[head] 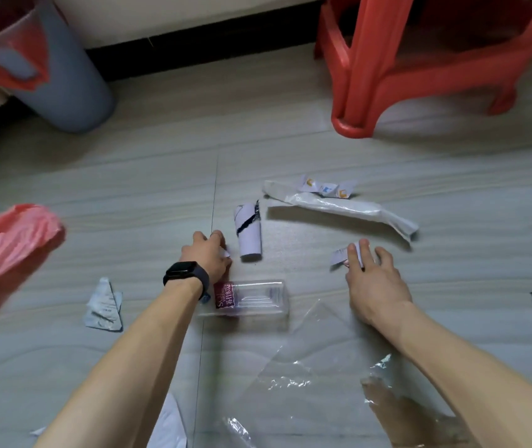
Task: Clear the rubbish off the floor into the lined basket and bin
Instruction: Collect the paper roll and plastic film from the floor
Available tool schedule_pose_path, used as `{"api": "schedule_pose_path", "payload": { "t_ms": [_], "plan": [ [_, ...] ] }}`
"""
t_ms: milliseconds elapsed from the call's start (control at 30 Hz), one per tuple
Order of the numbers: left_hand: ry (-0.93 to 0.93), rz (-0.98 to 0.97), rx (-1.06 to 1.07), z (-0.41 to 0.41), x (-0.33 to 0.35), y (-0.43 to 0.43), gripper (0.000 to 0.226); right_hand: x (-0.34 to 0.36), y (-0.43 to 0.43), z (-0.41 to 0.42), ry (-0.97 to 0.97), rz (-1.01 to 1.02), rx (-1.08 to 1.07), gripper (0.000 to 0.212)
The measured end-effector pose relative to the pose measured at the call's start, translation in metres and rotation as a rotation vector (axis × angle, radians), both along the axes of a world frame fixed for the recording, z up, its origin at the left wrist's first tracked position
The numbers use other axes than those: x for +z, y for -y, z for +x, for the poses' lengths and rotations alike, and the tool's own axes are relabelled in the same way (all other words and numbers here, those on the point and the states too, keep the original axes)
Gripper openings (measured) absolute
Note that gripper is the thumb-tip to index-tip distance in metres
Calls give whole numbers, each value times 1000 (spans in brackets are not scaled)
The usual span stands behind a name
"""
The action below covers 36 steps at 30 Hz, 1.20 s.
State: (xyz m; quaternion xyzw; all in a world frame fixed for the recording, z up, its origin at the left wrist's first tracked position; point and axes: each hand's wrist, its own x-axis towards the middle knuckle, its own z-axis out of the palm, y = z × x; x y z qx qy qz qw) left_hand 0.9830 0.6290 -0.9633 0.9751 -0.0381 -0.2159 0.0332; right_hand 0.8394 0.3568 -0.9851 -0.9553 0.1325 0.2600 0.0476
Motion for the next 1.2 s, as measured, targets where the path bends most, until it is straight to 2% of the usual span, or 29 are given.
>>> {"api": "schedule_pose_path", "payload": {
  "t_ms": [100, 233, 333, 433, 567, 733, 900, 1000, 1133, 1200],
  "plan": [
    [23, -66, -28, 8, 7, 6, 50, 5, -4, 9, -24, 2, -26, 58],
    [199, -235, -80, 14, 28, 43, 45, 7, -4, 16, -29, -21, -2, 60],
    [334, -295, -238, 20, 42, 89, 50, 6, 1, 15, -25, -19, 23, 61],
    [369, -235, -457, 33, 41, 132, 48, 2, 3, 15, -16, -31, 45, 62],
    [326, -342, -331, 62, 30, 167, 48, -1, 2, 18, -19, -51, 65, 63],
    [46, -27, -460, 52, -3, 163, 67, 1, 3, 20, -20, -45, 67, 63],
    [88, -20, -449, 17, -7, 155, 51, 1, 5, 18, -18, -17, 39, 63],
    [116, -14, -357, -15, -8, 155, 40, 1, 5, 16, -14, -11, 22, 60],
    [92, -58, -236, -50, -9, 158, 30, 2, 8, 21, -17, -70, 119, 46],
    [102, -76, -189, -64, -6, 156, 27, 8, 11, 24, 43, -99, 177, 38]
  ]
}}
